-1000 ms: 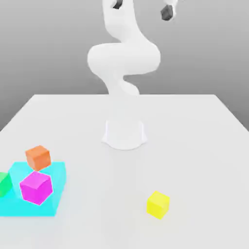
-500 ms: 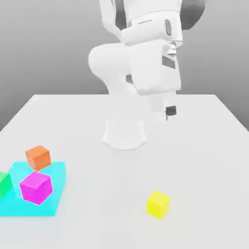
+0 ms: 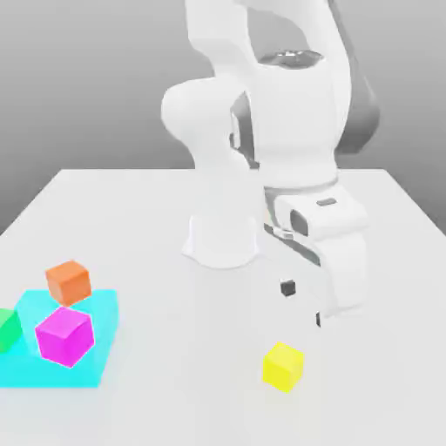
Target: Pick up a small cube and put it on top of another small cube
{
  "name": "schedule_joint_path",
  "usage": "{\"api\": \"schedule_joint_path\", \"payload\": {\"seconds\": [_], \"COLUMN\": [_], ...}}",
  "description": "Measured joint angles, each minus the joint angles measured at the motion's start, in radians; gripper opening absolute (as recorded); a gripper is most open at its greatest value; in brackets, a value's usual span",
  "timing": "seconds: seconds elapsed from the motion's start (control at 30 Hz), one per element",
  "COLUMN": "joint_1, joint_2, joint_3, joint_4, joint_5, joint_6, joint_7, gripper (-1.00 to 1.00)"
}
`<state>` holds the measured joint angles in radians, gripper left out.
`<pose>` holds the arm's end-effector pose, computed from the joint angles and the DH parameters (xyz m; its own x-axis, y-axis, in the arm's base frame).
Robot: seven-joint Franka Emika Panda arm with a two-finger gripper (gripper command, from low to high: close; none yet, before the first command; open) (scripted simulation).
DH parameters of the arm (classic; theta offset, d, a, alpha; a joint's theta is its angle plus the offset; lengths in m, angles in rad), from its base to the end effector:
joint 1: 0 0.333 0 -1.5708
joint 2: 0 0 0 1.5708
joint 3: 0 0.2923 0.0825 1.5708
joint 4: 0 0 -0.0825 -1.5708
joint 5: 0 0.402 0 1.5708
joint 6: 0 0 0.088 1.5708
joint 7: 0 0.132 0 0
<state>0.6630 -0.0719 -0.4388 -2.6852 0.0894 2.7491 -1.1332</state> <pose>0.4279 0.0993 0.2029 0.2837 0.9513 0.1205 0.9523 -0.2943 0.0808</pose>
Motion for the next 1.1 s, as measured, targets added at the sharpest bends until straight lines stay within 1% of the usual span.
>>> {"api": "schedule_joint_path", "payload": {"seconds": [0.1, 0.3, 0.33, 0.47, 0.57, 0.6, 0.8, 0.9, 1.0, 1.1], "joint_1": [0.023, 0.006, -0.002, -0.078, -0.179, -0.203, -0.213, -0.159, -0.1, -0.084], "joint_2": [0.051, 0.151, 0.175, 0.29, 0.378, 0.398, 0.408, 0.354, 0.268, 0.18], "joint_3": [-0.004, 0.04, 0.054, 0.16, 0.278, 0.305, 0.317, 0.252, 0.17, 0.126], "joint_4": [-0.026, -0.074, -0.074, -0.05, -0.03, -0.025, -0.023, -0.035, -0.056, -0.076], "joint_5": [0.017, 0.032, 0.053, 0.182, 0.253, 0.269, 0.279, 0.231, 0.131, 0.03], "joint_6": [0.03, 0.092, 0.11, 0.193, 0.263, 0.278, 0.284, 0.244, 0.18, 0.113], "joint_7": [-0.137, -0.391, -0.424, -0.539, -0.593, -0.606, -0.613, -0.578, -0.502, -0.428], "gripper": [0.0, 0.0, 0.0, 0.0, 0.0, -1.0, -1.0, -1.0, -1.0, -1.0]}}
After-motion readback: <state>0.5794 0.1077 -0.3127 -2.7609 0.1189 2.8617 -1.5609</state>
